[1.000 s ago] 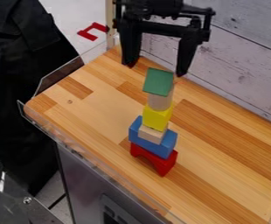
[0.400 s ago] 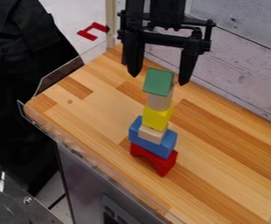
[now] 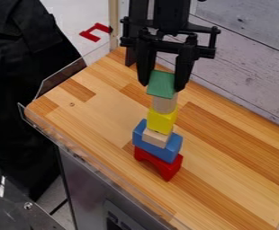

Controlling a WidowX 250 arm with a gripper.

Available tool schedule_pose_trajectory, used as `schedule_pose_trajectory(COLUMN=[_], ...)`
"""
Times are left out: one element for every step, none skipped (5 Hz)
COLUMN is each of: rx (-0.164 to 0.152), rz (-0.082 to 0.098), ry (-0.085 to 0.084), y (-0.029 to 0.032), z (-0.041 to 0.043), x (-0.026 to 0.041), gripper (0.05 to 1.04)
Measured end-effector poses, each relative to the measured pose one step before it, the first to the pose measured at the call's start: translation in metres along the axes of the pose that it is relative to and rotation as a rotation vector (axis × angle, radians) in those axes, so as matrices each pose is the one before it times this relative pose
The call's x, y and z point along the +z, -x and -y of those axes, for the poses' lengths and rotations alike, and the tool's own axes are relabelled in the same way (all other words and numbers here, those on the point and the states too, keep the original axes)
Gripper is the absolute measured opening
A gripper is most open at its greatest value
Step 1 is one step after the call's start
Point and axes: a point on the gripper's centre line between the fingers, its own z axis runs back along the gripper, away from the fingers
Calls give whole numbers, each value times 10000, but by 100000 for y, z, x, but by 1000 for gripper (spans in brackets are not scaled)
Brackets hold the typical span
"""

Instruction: Remove the green cube from top of the table

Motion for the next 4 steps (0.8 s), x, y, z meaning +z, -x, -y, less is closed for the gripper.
schedule_pose_trajectory(rx=[-2, -15, -96, -451], rz=[-16, 30, 313, 476], ry=[19, -216, -340, -295], y=[35, 5, -194, 150], z=[-56, 37, 722, 1874], x=[51, 634, 1670, 1976], gripper=[560, 560, 560, 560])
